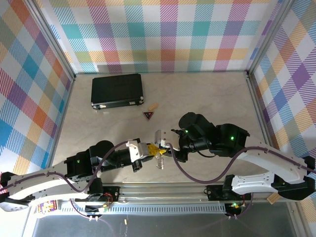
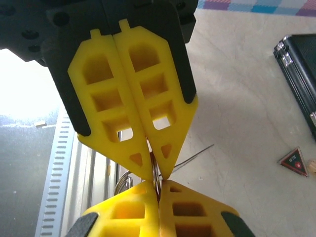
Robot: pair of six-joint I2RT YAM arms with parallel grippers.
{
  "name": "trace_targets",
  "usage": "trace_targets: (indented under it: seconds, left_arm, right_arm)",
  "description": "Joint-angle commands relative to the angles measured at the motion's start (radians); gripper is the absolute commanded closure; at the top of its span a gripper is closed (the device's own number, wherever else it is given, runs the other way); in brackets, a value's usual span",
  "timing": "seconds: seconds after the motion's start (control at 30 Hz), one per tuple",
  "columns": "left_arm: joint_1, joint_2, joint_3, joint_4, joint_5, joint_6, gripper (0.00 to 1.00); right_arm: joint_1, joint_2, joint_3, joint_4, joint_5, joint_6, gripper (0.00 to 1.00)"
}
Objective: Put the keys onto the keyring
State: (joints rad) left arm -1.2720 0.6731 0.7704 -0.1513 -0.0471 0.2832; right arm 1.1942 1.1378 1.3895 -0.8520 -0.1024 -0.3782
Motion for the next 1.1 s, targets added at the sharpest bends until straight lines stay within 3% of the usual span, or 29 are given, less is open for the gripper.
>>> trace_targets:
  seconds: [0.0, 0.33, 0.6, 0.87, 0.97, 1.07]
  left_arm:
    - [0.003, -0.046, -0.016, 0.155, 0.046, -0.034, 1.00]
    - [0.002, -0.062, -0.050, 0.246, 0.166, -0.069, 1.00]
    - [0.002, -0.070, -0.062, 0.275, 0.188, -0.082, 1.00]
    - [0.002, -0.076, -0.062, 0.288, 0.198, -0.090, 1.00]
    - [0.002, -0.083, -0.062, 0.294, 0.199, -0.091, 1.00]
    - [0.002, -0.092, -0.061, 0.296, 0.199, -0.093, 1.00]
  right_arm:
    - [0.007, -0.025, -0.004, 0.028, -0.054, 0.022, 0.84]
    - [0.006, -0.068, -0.034, 0.096, -0.111, 0.038, 0.81]
    - [0.005, -0.129, -0.071, 0.157, -0.184, 0.042, 0.76]
    - [0.005, -0.131, -0.072, 0.156, -0.188, 0.039, 0.80]
    - [0.006, -0.140, -0.076, 0.159, -0.185, 0.042, 0.76]
    - [0.005, -0.164, -0.106, 0.188, -0.186, 0.053, 0.66]
